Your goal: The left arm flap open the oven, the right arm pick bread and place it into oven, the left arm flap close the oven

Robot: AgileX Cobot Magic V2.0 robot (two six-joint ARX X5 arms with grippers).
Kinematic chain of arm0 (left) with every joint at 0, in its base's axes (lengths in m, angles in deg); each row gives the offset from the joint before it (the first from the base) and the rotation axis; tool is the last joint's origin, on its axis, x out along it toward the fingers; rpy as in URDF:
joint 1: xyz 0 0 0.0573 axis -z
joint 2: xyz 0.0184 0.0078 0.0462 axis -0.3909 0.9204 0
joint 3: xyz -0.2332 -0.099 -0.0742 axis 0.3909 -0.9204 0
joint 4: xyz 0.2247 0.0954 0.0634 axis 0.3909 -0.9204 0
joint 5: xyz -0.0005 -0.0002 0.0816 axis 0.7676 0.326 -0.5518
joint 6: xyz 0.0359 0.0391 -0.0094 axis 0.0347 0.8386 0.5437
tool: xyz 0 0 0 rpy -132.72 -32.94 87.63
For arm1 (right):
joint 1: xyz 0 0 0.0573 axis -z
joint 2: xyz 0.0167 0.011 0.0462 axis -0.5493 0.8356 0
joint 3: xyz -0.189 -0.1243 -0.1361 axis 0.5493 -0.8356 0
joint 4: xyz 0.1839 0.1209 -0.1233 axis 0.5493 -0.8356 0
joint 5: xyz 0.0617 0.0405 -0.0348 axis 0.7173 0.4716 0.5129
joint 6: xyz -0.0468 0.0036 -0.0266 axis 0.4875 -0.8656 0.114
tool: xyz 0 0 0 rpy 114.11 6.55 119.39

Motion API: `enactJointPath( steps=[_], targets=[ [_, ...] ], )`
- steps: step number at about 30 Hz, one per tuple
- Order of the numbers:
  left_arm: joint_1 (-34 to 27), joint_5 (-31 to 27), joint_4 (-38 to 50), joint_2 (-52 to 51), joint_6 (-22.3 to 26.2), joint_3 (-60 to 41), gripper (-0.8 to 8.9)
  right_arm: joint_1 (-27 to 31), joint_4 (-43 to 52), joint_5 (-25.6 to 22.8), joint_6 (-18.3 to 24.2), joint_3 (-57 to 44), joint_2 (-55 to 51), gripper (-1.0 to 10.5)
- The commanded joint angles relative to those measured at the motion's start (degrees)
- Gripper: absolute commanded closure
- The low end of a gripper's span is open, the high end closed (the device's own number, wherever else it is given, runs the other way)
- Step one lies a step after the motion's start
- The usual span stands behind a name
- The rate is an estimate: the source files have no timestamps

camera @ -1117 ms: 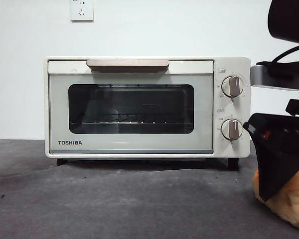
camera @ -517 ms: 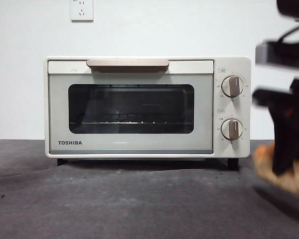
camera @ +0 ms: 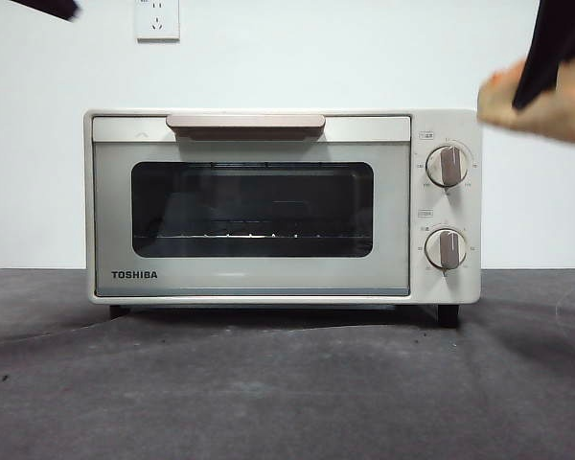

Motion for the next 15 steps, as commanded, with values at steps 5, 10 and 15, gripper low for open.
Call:
enactJointPath(
  steps=[5, 10, 15],
  targets=[
    [5.4, -3.2, 7.6, 10.8, -0.3, 6.8, 8.01, -0.4, -1.1, 0.3, 0.7, 2.8, -3.3, 7.9],
    [7.7, -4.8, 9.0, 17.9, 1.5, 10.3, 8.01, -0.4, -2.0, 0.2, 0.7, 2.8, -5.3, 7.9],
    [10.1, -8.2, 11.3, 23.3, 3.0, 11.7, 8.01, -0.4, -2.0, 0.3, 0.7, 2.8, -6.0, 7.9]
  ],
)
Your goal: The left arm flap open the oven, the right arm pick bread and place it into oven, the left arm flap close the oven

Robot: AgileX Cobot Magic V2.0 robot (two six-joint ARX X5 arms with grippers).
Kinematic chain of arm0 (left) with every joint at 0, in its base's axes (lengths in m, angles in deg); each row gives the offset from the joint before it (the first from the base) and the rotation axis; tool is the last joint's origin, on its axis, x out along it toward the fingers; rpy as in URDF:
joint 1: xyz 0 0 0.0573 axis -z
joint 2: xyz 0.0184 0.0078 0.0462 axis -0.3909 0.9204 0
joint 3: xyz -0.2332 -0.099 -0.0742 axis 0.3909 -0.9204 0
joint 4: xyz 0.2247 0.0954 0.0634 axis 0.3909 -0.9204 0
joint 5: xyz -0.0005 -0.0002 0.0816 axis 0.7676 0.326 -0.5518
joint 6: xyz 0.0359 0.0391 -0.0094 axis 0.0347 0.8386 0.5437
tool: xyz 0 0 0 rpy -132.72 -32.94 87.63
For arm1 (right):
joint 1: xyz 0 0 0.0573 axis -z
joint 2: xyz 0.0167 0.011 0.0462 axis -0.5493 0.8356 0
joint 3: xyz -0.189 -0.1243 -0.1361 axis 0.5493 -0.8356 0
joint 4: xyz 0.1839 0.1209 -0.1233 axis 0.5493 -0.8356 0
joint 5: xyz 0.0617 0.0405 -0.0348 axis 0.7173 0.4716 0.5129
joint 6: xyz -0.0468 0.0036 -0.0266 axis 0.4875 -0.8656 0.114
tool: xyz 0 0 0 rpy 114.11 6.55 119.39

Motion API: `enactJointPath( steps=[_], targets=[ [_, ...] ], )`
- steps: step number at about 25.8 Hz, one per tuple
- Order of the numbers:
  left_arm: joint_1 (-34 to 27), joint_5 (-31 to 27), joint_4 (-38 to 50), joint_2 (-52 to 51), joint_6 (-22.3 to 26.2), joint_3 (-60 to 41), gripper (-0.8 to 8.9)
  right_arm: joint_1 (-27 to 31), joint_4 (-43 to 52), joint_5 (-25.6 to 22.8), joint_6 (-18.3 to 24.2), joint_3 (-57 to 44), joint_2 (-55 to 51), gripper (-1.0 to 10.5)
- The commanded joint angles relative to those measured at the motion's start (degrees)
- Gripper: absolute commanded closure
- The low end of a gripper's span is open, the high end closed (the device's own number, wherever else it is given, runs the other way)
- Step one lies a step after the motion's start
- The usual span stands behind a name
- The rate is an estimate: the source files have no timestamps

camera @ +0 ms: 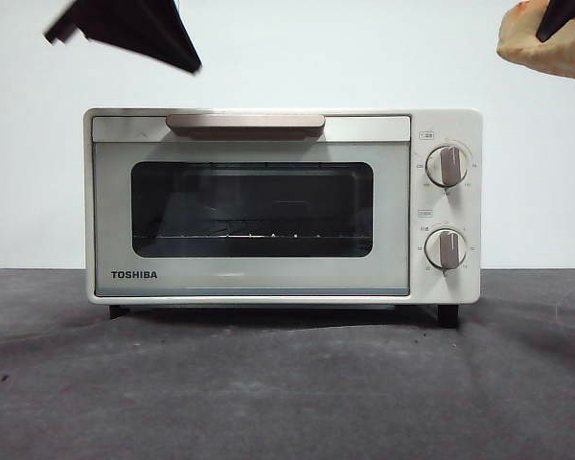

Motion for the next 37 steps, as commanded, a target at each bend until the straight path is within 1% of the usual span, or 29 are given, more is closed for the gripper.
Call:
enactJointPath(
  steps=[1, 9, 17, 29, 37],
  targets=[
    [1.4, -0.8, 2.2, 2.5, 1.5, 1.4, 8.01, -0.4, 0.3, 0.0, 0.5, 1.0, -0.2, 7.9],
    [3.6, -4.0, 4.9, 6.6, 2.6, 1.4, 8.01, -0.4, 0.2, 0.0, 0.5, 1.0, -0.2, 7.9],
    [4.6, -4.2, 4.6, 8.2, 2.6, 1.4, 8.01, -0.4, -0.3, 0.0, 0.5, 1.0, -0.2, 7.9],
    [10.2, -4.1, -4.3, 8.2, 2.5, 1.4, 8.01, -0.4, -0.2, 0.0, 0.8, 1.0, -0.2, 7.9],
    [15.5, -4.1, -12.7, 8.2, 1.9, 1.4, 8.02, -0.4, -0.2, 0.0, 0.8, 1.0, -0.2, 7.9]
  ],
)
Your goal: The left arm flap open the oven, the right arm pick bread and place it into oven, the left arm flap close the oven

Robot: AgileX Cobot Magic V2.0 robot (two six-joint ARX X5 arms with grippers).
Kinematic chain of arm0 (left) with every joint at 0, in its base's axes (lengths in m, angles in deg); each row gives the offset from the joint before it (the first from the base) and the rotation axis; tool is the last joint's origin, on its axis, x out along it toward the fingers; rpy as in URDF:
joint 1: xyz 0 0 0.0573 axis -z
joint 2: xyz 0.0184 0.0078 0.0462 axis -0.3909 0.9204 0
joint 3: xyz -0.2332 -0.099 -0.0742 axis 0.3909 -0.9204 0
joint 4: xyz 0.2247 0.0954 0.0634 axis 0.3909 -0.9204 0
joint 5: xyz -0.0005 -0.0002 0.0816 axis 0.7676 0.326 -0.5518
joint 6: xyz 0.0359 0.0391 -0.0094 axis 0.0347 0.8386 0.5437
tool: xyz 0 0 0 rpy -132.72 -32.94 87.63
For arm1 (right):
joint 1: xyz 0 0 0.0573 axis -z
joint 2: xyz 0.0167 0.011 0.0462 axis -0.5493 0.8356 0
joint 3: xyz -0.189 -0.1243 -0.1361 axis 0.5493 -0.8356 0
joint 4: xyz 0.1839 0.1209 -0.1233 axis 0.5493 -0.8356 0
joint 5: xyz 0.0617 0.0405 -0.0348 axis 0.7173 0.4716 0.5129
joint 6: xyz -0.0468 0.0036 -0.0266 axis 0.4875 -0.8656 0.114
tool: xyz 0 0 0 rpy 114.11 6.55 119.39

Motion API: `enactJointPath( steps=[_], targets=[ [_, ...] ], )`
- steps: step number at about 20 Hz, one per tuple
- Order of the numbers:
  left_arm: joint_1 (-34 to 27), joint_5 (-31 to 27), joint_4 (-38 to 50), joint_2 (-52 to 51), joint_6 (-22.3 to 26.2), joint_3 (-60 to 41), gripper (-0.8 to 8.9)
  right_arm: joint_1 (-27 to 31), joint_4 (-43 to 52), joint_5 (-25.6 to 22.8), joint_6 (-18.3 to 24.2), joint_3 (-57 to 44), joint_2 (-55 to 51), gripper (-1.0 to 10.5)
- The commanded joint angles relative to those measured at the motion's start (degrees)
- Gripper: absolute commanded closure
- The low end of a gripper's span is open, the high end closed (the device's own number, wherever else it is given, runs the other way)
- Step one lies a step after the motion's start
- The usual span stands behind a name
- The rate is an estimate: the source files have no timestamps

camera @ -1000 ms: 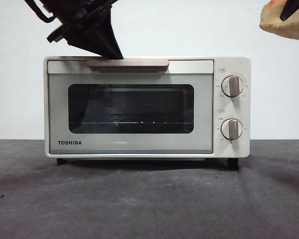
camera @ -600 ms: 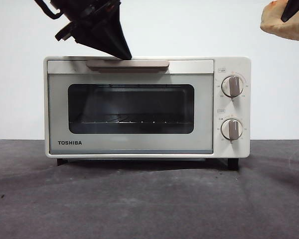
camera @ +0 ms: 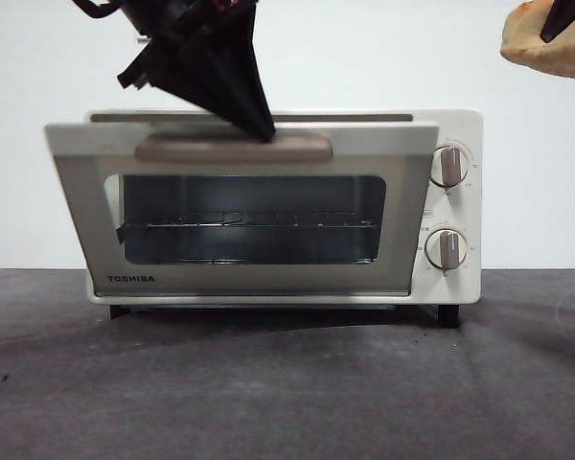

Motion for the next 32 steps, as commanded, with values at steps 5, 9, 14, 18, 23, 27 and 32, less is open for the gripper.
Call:
enactJointPath(
  steps=[5, 9, 14, 18, 23, 27, 32],
  targets=[
    [4.5, -0.8, -5.2, 1.5, -3.7, 0.0, 8.01, -0.4, 0.4, 0.1, 0.8, 1.0, 0.2, 7.9],
    [6.3, -0.8, -5.0, 1.5, -4.5, 0.0, 8.02, -0.4, 0.4, 0.1, 0.9, 1.0, 0.2, 7.9],
    [4.4, -0.8, -3.0, -0.5, -6.0, 0.0, 8.02, -0.4, 0.4, 1.2, 0.9, 1.0, 0.3, 7.8],
    [0.0, -2.5, -3.5, -8.3, -6.0, -0.3, 8.02, -0.4, 0.6, 2.2, 0.5, 1.0, 0.7, 7.8],
    [-8.4, -2.6, -5.0, -24.6, -6.2, -7.3, 8.02, -0.4, 4.1, 7.9, -0.8, 1.0, 5.0, 7.8],
    [-13.6, -2.5, -9.1, -37.9, -6.5, -16.2, 8.02, -1.0, 10.9, 14.1, -2.8, 1.0, 12.2, 7.8],
    [-14.6, -2.5, -13.5, -46.2, -6.9, -20.6, 8.02, -4.7, 18.3, 15.1, -4.8, 1.0, 20.6, 7.8]
  ],
)
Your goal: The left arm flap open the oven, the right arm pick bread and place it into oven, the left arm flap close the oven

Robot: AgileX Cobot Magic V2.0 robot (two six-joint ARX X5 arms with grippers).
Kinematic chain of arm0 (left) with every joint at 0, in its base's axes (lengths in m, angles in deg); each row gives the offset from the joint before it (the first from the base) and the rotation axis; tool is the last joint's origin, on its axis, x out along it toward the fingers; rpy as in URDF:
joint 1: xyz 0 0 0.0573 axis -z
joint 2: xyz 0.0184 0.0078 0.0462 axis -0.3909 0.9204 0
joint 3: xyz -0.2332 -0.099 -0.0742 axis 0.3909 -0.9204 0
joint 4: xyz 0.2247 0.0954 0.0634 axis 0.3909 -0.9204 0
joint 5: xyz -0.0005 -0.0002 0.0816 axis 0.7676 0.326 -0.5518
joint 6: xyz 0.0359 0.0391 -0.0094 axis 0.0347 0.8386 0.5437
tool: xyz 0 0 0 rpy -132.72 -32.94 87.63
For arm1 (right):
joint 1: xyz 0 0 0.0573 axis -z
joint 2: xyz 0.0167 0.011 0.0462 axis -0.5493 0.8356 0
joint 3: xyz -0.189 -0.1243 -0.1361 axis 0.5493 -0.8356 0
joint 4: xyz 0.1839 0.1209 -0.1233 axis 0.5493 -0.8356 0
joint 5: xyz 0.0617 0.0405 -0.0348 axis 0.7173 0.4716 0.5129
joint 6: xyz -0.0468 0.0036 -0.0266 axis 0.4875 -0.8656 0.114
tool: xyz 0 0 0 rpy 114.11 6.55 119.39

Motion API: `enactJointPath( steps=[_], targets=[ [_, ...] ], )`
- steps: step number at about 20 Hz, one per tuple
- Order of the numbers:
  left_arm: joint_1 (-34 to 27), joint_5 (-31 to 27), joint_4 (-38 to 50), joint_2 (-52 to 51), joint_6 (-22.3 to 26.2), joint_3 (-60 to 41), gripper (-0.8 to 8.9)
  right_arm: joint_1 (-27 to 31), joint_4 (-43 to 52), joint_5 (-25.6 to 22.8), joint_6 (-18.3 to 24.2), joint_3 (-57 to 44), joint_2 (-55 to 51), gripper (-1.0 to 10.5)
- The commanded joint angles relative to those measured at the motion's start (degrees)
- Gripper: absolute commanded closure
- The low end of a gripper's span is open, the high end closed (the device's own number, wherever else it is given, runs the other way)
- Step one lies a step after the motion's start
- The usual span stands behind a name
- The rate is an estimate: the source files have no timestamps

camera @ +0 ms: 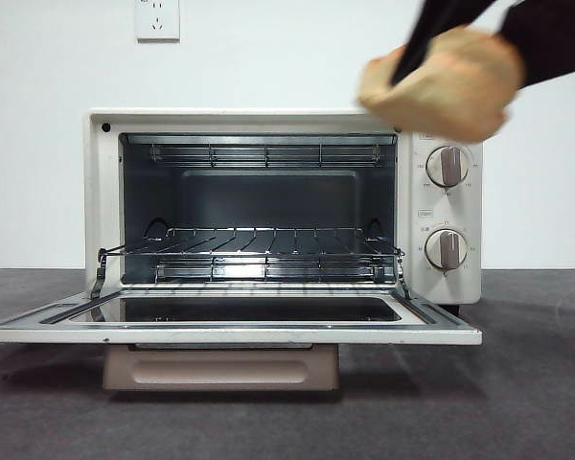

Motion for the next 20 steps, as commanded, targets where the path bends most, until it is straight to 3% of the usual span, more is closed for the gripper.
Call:
enactJointPath(
  steps=[1, 5, 8, 13, 20],
  targets=[
    [0.2, -0.1, -1.0, -2.7, -0.8, -0.5, 8.02, -2.3, 4.9, 0.1, -2.6, 1.0, 4.7, 7.8],
    [0.2, -0.1, -3.5, -5.4, -0.7, -0.7, 8.02, -3.7, 12.3, -0.1, -4.9, 3.7, 15.7, 7.8],
    [0.2, -0.1, -4.0, -5.6, -0.7, -0.7, 8.02, -3.7, 14.6, -3.7, -4.9, 8.8, 23.8, 7.7],
    [0.2, -0.1, -3.8, -5.6, 0.2, -0.7, 8.02, -3.6, 16.2, -14.1, -4.8, 16.7, 34.1, 7.6],
    [0.2, -0.1, -3.9, -5.6, 0.4, -0.7, 8.02, -3.6, 21.6, -25.2, -5.9, 17.7, 41.0, 7.1]
  ],
)
